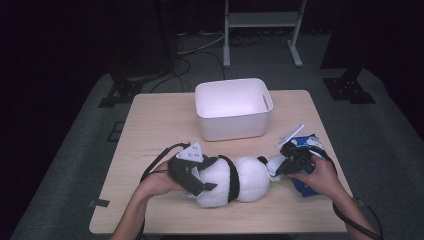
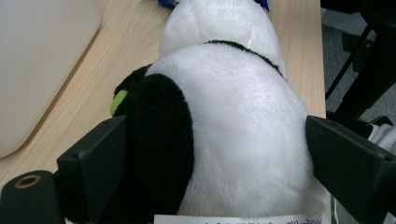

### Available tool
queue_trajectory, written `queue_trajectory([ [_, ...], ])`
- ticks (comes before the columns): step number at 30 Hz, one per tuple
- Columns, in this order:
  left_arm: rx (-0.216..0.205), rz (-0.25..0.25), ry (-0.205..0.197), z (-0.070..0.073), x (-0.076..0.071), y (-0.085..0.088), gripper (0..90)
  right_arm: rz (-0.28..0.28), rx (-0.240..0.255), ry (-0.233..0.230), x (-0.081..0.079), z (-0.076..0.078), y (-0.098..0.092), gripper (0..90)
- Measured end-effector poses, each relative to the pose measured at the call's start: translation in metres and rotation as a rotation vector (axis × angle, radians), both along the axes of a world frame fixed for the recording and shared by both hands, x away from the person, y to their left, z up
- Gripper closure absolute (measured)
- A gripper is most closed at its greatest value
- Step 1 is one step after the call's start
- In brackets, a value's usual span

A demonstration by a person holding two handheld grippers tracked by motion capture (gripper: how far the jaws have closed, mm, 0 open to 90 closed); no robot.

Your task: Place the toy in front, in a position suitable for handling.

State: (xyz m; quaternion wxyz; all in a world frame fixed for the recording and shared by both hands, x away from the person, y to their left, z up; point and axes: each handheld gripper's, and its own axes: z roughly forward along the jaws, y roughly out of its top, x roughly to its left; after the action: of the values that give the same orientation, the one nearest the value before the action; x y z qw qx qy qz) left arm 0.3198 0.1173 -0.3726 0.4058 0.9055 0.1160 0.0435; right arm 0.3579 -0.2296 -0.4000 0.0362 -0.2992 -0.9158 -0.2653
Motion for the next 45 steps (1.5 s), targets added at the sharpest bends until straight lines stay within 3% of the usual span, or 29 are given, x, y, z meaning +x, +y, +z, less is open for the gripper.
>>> queue_trajectory([
  [3,0.001,0.000,-0.001,0.000,0.000,0.000,8.5,-0.004,0.011,-0.019,0.001,0.006,0.000,83.3],
  [4,0.001,0.000,-0.001,0.000,0.000,0.000,8.5,0.002,0.029,-0.039,0.002,0.016,0.002,83.3],
  [9,0.003,0.000,-0.005,0.000,0.000,0.000,8.5,0.033,0.051,-0.069,0.002,0.033,0.013,83.2],
  [14,0.008,0.001,-0.007,0.000,-0.001,0.000,8.5,0.070,0.017,-0.088,0.002,0.044,0.036,83.3],
  [16,0.003,0.000,-0.006,-0.001,-0.001,0.001,8.5,0.086,0.028,-0.094,0.005,0.049,0.043,83.3],
  [33,0.023,-0.014,-0.015,0.002,-0.001,-0.001,8.4,0.177,0.042,-0.115,0.002,0.056,0.079,83.6],
  [41,0.006,-0.001,0.004,0.014,-0.003,-0.002,5.1,0.183,0.053,-0.119,-0.006,0.053,0.076,83.8],
  [45,0.044,0.002,0.030,0.018,0.001,-0.006,2.0,0.198,0.062,-0.119,-0.015,0.054,0.074,83.8],
])
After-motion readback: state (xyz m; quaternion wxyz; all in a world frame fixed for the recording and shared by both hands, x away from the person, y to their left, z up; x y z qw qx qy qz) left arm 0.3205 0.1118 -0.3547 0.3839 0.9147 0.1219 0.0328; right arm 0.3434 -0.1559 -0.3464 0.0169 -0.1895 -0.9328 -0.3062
